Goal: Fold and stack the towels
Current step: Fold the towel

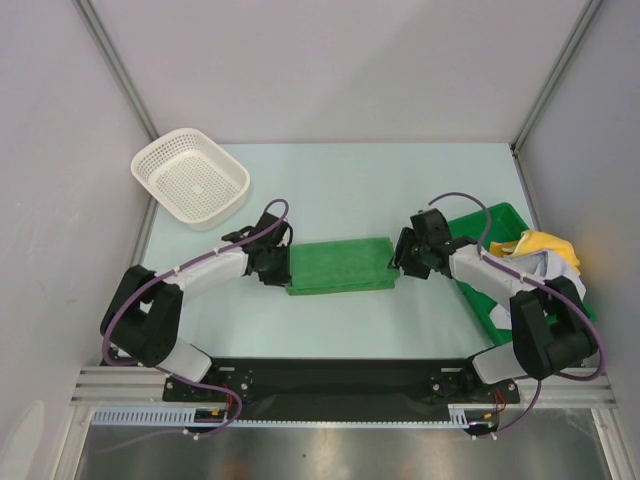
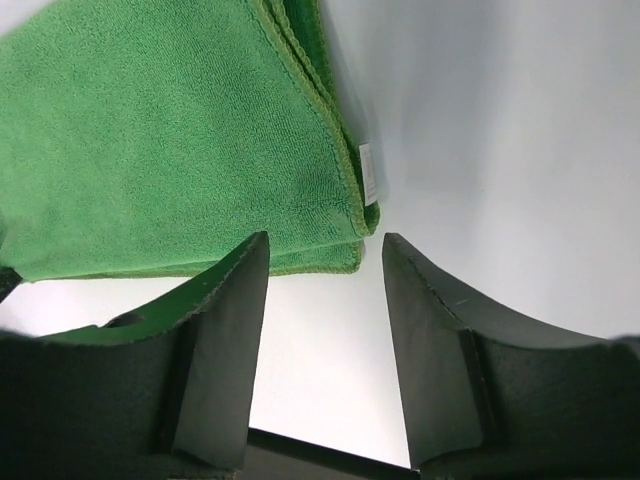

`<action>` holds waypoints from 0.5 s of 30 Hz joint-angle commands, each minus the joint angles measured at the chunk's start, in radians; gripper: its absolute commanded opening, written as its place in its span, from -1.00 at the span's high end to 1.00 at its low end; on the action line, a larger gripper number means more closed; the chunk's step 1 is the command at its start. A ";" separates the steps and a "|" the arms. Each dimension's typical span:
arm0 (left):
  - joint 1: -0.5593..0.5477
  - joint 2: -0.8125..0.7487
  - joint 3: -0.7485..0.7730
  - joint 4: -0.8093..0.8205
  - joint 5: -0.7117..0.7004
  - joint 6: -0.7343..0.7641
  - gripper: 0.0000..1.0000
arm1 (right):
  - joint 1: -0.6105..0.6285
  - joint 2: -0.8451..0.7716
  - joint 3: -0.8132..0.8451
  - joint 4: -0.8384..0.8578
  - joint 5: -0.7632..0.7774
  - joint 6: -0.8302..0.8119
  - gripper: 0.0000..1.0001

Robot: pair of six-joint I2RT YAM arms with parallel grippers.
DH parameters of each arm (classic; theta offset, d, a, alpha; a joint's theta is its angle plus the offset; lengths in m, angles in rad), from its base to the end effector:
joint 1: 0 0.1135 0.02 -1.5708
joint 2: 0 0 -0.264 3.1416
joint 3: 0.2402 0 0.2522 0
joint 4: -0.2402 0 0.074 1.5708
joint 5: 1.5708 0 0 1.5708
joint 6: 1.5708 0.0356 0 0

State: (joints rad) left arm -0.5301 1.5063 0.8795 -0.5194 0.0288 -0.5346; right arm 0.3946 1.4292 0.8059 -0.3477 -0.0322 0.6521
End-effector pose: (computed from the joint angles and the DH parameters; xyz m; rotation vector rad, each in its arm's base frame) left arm 0.2425 -0.1433 0.1820 0.0024 2.7705 -0.3375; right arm 0.2567 0.1081 0.1901 0.3214 2.5834 0.4386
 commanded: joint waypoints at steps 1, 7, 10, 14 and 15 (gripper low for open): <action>-0.010 -0.027 0.044 -0.005 -0.010 -0.008 0.48 | 0.009 0.023 0.013 -0.005 0.026 0.032 -0.10; -0.014 -0.038 0.036 -0.008 -0.013 -0.013 0.49 | 0.016 0.082 0.001 0.036 0.031 0.044 -0.06; -0.015 -0.043 0.027 -0.007 -0.017 -0.016 0.49 | 0.024 0.089 -0.013 0.045 0.032 0.050 0.11; -0.015 -0.041 0.032 -0.013 -0.020 -0.016 0.41 | 0.029 0.093 -0.011 0.047 0.071 0.043 0.50; -0.016 -0.041 0.035 -0.017 -0.021 -0.016 0.36 | 0.030 0.091 -0.011 0.050 0.069 0.040 0.61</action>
State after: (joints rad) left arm -0.5365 1.5043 0.8810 -0.5282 0.0277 -0.5381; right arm 0.4171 1.5185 0.7952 -0.3275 -0.0025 0.6842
